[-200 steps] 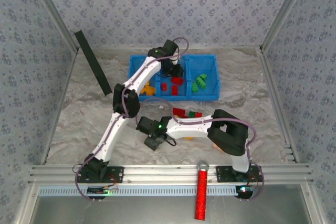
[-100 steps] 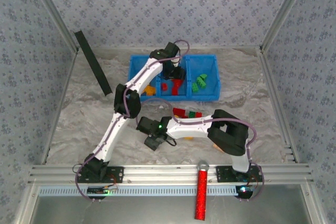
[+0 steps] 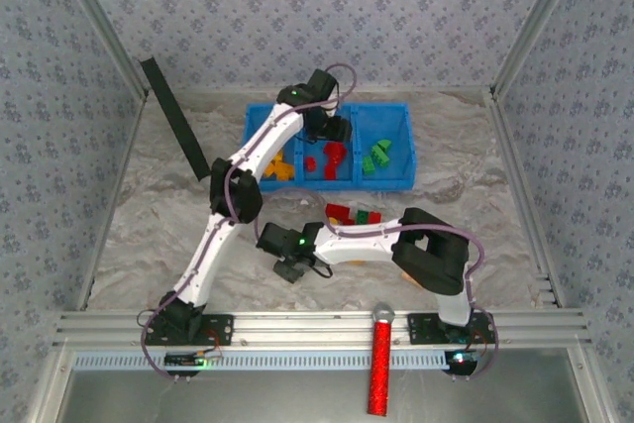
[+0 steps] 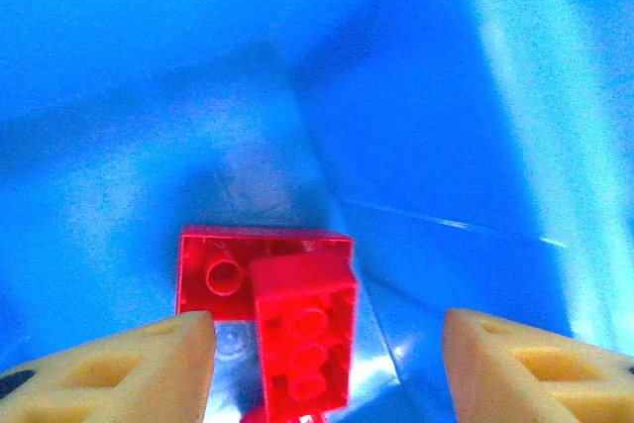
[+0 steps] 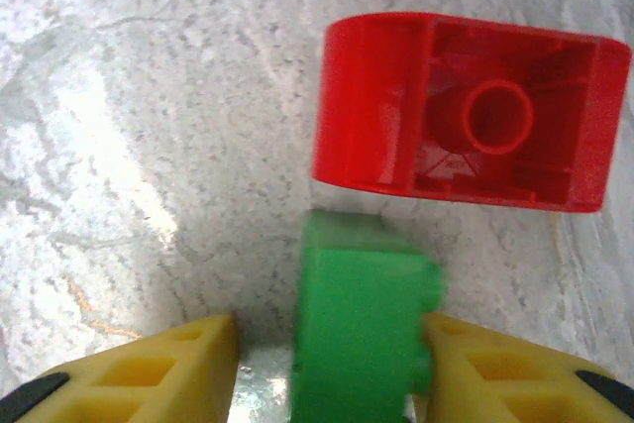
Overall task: Sort the legos into containers by color
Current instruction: Pick up the lego from the bottom-center of the table.
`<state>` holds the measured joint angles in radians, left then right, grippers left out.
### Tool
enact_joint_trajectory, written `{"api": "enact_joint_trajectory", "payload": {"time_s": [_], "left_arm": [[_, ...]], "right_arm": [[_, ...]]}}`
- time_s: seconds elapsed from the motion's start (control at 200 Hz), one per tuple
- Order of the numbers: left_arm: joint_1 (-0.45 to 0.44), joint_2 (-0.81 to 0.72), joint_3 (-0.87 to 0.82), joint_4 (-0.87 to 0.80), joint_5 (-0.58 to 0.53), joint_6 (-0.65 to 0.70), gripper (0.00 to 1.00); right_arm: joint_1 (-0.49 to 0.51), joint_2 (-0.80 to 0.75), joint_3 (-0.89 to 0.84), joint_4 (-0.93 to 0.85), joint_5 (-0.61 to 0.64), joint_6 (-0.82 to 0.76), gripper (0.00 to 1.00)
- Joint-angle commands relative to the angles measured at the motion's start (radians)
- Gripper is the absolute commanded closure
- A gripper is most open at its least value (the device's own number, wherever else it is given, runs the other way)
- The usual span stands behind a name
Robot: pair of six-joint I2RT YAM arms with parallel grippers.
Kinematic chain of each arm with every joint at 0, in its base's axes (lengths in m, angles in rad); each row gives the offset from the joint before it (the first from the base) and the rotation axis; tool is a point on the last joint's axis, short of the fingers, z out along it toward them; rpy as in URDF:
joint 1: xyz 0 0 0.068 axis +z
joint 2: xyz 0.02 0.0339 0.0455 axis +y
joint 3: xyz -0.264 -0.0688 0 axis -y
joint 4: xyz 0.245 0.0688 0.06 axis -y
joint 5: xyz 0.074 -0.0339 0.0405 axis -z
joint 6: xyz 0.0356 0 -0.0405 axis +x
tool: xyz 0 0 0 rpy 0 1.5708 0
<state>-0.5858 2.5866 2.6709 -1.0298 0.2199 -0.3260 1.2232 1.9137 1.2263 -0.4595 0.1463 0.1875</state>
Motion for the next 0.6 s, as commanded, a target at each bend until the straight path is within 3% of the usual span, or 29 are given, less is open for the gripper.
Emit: {"api": "enact_joint_trajectory", "payload": {"time_s": [0.0,0.275,0.595], "left_arm": [[-0.011,-0.124,0.001,-0.016,-0.001,0.032,0.37],[-0.012,-0.236,-0.011,-0.025,0.006,0.060,0.36],[0.006,-0.395,0.006,-0.041,-0.061,0.130,0.34]], "right_arm": [[-0.002,0.014,-0.024,-0.054,0.022,-0.005,0.57],[-0.004,0.010,-0.015,-0.082,0.033,-0.002,0.73],[-0.054,-0.147,-0.019,-0.137,-0.076,-0.017,0.76]]}}
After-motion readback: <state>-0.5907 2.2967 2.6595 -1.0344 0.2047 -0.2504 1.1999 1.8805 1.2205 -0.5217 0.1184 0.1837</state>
